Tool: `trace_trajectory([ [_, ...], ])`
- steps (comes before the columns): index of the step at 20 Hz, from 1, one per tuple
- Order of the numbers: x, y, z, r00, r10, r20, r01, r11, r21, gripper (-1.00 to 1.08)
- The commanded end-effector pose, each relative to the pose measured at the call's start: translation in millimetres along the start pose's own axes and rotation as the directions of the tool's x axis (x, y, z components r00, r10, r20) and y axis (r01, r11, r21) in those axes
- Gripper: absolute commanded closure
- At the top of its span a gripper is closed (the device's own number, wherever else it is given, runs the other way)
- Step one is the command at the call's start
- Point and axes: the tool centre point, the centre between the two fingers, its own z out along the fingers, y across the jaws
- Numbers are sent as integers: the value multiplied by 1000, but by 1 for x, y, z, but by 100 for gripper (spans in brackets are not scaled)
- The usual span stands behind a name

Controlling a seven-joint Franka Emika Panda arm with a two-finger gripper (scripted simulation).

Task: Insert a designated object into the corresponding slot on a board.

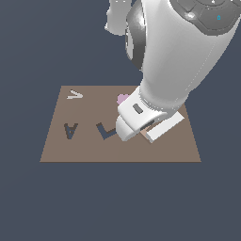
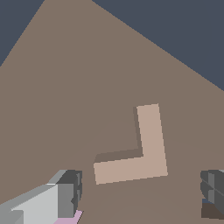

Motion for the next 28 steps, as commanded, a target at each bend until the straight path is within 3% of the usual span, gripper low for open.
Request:
trace_trajectory([
  [1, 8, -2, 6, 998, -55, -5, 55, 998, -5, -92],
  [8, 19, -7, 15, 991, -131, -10, 131, 991, -12, -92],
  [21, 19, -7, 36, 991, -135, -10, 135, 991, -12, -92],
  [22, 19, -7, 36, 991, -135, -10, 135, 991, -12, 108],
  [28, 19, -7, 36, 991, -135, -10, 135, 991, -12, 108],
])
